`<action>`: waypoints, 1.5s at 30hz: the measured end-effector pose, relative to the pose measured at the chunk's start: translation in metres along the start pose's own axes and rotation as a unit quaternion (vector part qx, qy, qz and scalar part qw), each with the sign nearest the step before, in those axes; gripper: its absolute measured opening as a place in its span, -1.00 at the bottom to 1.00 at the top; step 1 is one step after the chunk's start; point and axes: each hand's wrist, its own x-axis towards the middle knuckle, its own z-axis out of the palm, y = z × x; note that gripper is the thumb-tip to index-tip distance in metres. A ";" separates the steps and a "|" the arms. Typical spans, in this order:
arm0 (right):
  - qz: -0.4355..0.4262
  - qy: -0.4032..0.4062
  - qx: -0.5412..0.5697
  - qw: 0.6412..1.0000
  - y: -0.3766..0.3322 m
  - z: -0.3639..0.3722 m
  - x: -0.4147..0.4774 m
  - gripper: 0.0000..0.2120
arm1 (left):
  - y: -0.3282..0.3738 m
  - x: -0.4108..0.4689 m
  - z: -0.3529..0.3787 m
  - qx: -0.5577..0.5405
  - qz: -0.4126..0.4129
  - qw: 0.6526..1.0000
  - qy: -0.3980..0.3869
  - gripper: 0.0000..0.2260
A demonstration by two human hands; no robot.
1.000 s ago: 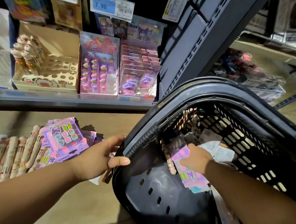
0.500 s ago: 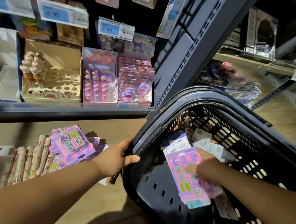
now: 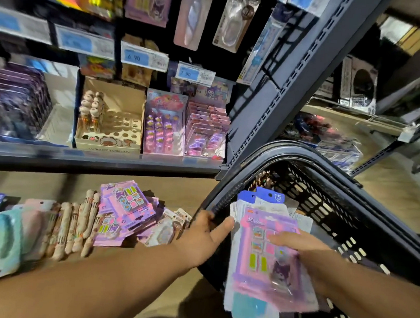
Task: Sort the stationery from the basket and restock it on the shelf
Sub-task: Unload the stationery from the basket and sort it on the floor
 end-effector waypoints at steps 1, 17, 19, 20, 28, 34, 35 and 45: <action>-0.001 -0.004 0.015 1.000 0.001 0.002 -0.003 -0.69 | 0.004 -0.010 0.002 -0.024 -0.060 0.997 -0.039 -0.21; -0.175 -0.124 0.076 0.974 -0.069 0.135 0.004 -0.52 | 0.076 -0.075 -0.120 -0.249 -0.057 0.967 0.019 -0.28; -0.222 -0.111 0.060 0.967 -0.082 0.169 0.014 -0.32 | 0.077 -0.084 -0.154 -0.237 -0.041 0.967 0.083 -0.29; -0.238 -0.108 0.055 0.964 -0.086 0.187 0.018 -0.34 | 0.076 -0.091 -0.171 -0.248 -0.033 0.963 0.101 -0.34; -0.229 -0.174 0.014 0.958 -0.038 0.305 0.067 -0.73 | 0.000 -0.136 -0.244 -0.298 -0.038 0.944 0.138 -0.32; -0.109 -0.159 0.051 0.980 0.016 0.333 0.103 -0.69 | -0.081 -0.124 -0.237 -0.358 -0.131 0.905 0.188 -0.49; -0.086 -0.159 0.048 0.982 0.022 0.333 0.108 -0.72 | -0.092 -0.122 -0.236 -0.366 -0.149 0.896 0.201 -0.50; 0.050 -0.214 0.071 0.973 0.032 0.335 0.145 -0.88 | -0.124 -0.112 -0.260 -0.346 -0.218 0.886 0.219 -0.65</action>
